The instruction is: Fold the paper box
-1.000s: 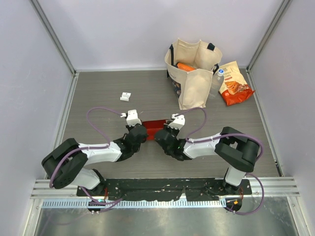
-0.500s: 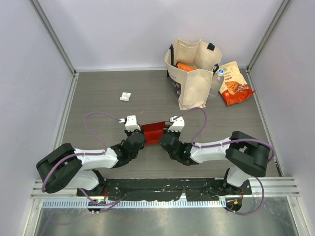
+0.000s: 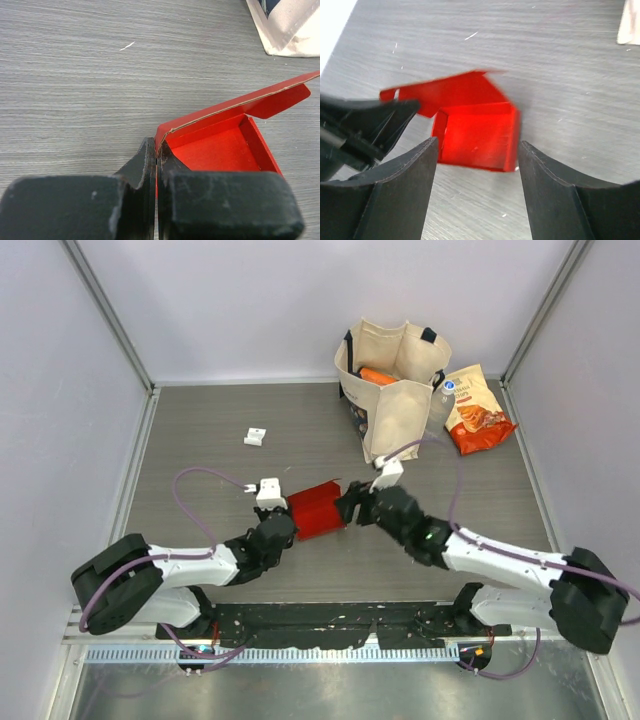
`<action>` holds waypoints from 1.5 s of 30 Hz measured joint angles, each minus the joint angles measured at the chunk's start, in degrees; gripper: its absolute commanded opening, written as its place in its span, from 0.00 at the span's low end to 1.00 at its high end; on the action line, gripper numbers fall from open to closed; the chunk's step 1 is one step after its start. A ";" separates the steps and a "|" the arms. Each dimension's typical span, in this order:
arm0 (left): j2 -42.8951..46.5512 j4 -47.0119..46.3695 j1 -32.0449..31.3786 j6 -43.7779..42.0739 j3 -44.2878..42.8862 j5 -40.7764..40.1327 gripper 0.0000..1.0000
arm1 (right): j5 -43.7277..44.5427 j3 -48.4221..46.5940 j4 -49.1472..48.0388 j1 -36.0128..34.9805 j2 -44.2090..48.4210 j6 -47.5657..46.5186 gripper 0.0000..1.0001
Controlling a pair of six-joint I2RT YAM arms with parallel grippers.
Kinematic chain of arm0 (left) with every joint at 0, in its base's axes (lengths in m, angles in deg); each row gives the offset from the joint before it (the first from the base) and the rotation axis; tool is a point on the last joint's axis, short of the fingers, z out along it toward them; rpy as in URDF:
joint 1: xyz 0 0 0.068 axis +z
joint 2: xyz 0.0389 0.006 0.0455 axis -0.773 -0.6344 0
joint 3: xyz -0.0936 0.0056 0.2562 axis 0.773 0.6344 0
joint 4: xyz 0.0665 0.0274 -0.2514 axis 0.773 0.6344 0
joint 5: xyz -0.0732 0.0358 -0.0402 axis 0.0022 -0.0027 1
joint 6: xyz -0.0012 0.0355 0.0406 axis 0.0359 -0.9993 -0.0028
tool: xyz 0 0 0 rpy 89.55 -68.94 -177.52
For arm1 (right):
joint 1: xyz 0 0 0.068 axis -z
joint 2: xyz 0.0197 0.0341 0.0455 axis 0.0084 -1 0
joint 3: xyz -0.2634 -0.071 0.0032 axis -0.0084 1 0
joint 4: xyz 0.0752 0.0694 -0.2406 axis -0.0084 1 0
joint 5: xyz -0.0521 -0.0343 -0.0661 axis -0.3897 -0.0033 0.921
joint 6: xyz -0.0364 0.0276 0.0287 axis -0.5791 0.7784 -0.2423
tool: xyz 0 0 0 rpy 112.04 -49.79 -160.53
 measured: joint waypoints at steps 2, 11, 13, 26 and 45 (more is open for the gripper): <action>-0.02 -0.09 -0.35 -1.01 -0.02 -0.07 0.00 | -8.81 -0.02 2.19 8.59 2.78 0.07 0.73; -0.26 -1.14 -1.62 -5.57 -0.04 -0.59 0.00 | -44.57 -16.68 17.57 33.29 -11.50 3.04 0.78; -0.50 -1.27 -1.88 -6.23 -0.07 -0.85 0.00 | -47.93 -19.45 18.43 33.51 -14.82 3.56 0.76; -3.78 -5.57 -5.46 -12.09 -0.15 -5.09 0.00 | -54.84 -22.95 18.45 30.88 -25.24 14.91 0.57; -5.77 -9.35 -7.06 -14.73 0.55 -10.91 0.00 | -54.49 -16.11 6.38 28.24 -26.12 25.97 0.38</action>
